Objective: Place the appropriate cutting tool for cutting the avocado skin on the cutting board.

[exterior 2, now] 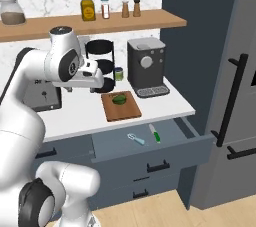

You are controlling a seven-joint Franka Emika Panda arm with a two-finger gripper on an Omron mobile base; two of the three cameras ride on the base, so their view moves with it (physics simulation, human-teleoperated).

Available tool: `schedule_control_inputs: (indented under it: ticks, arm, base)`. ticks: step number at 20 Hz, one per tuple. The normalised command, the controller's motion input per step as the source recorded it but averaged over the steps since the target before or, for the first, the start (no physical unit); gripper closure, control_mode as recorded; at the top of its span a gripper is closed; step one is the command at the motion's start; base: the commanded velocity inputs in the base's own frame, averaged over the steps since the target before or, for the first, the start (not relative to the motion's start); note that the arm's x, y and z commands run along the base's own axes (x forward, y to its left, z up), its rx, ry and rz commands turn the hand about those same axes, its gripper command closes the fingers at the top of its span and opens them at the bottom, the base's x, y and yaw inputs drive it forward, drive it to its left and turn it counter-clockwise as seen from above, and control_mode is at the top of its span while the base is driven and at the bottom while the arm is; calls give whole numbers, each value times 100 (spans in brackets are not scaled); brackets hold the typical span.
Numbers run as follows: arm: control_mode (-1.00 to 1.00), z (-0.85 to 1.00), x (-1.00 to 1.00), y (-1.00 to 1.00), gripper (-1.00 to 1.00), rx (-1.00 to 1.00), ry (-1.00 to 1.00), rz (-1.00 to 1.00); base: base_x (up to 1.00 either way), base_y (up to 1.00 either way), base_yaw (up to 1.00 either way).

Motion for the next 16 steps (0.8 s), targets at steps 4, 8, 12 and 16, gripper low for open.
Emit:
schedule_control_inputs:
  ticks: [4,8,12,16]
  arm:
    - [100,0,0,0,-100,0,0,0]
    - [100,0,0,0,-100,0,0,0]
    - [-100,-49,-21,-21,-100,0,-1,0]
    - [-100,-54,-63,-89,-100,0,0,0]
  base:
    - [14,0,0]
    - [0,0,0]
    - [0,0,0]
    - [0,0,0]
